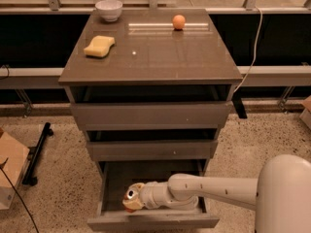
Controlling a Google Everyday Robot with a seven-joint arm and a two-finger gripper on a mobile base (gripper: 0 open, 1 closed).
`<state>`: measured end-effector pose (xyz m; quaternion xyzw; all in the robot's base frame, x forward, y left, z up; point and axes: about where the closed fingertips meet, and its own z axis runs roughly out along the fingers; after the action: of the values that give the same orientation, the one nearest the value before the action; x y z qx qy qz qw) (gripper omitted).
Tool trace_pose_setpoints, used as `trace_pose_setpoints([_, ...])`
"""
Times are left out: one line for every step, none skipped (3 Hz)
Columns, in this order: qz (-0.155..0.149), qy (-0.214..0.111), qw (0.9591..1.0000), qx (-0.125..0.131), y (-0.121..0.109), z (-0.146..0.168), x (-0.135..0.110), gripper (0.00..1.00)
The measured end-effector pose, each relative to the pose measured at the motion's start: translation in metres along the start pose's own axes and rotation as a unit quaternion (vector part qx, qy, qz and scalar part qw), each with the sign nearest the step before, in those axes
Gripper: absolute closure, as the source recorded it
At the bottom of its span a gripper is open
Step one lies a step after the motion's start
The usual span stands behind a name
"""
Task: Pick coke can from bottom drawer and place on counter
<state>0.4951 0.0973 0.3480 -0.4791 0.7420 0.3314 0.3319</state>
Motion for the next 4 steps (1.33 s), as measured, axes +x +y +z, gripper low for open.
trace_pose_setpoints([-0.031,-0.006,0.9995,-0.003,0.006,-0.026,-0.020,1.00])
trace_pose_setpoints([-0.065,0.005,0.9979,0.001,0.015,-0.051,-0.047,1.00])
trace_pose_setpoints([-0.111,0.015,0.9936,0.007,0.024,-0.079,-0.086,1.00])
trace_pose_setpoints([-0.143,0.012,0.9897,0.001,0.031,-0.096,-0.112,1.00])
